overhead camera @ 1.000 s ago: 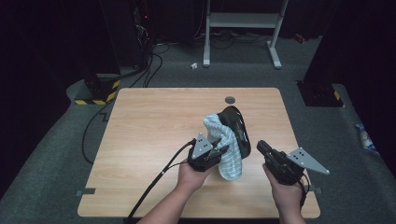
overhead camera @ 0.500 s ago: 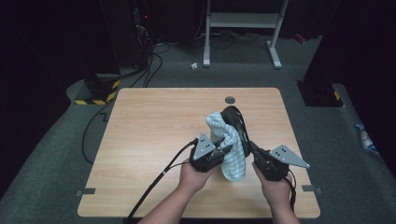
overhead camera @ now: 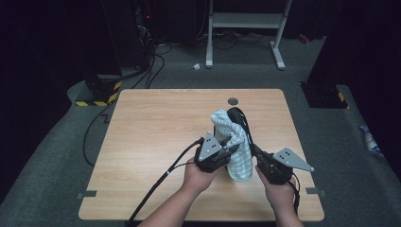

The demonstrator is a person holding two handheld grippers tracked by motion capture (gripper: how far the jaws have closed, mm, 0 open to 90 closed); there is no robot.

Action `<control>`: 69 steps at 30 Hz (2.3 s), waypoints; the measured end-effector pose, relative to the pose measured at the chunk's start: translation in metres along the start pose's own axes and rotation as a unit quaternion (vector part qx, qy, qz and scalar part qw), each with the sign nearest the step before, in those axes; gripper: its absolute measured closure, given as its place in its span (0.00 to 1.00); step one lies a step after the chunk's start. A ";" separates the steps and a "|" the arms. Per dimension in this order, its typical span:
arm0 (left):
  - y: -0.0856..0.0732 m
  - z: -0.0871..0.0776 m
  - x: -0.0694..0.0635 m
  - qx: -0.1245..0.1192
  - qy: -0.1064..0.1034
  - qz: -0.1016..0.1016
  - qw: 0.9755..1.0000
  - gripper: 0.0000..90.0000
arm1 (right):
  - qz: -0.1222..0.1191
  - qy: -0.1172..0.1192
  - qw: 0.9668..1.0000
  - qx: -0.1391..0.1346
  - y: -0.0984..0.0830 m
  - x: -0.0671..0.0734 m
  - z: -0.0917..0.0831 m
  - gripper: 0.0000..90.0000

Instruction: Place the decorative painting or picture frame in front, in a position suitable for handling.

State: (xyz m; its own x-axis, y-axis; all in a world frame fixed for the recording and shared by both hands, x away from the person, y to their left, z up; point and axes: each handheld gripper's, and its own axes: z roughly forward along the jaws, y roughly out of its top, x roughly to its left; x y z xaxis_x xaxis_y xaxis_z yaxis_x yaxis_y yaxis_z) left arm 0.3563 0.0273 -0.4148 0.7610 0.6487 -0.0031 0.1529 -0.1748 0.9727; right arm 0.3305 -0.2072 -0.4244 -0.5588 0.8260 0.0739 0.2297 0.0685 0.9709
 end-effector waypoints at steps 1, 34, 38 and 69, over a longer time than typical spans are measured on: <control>-0.003 0.001 0.000 0.003 0.001 0.000 1.000 0.76 | 0.000 0.001 1.000 -0.001 0.000 0.000 0.000 0.99; 0.009 -0.002 -0.005 -0.008 -0.005 0.003 1.000 0.76 | 0.005 0.019 1.000 -0.007 -0.007 -0.002 -0.010 0.98; -0.004 -0.001 -0.005 0.005 -0.003 0.001 1.000 0.76 | 0.006 0.019 1.000 -0.006 -0.008 -0.001 -0.009 0.98; 0.021 -0.005 -0.007 -0.015 -0.013 0.002 1.000 0.76 | 0.010 0.031 0.999 0.001 -0.014 -0.003 -0.003 0.99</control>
State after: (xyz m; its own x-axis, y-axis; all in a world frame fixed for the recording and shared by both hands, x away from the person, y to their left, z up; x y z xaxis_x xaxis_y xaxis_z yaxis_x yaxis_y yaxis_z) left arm 0.3512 0.0229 -0.3927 0.7780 0.6283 -0.0044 0.1310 -0.1553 0.9792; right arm 0.3265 -0.2125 -0.4377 -0.6020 0.7911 0.1081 0.2433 0.0528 0.9685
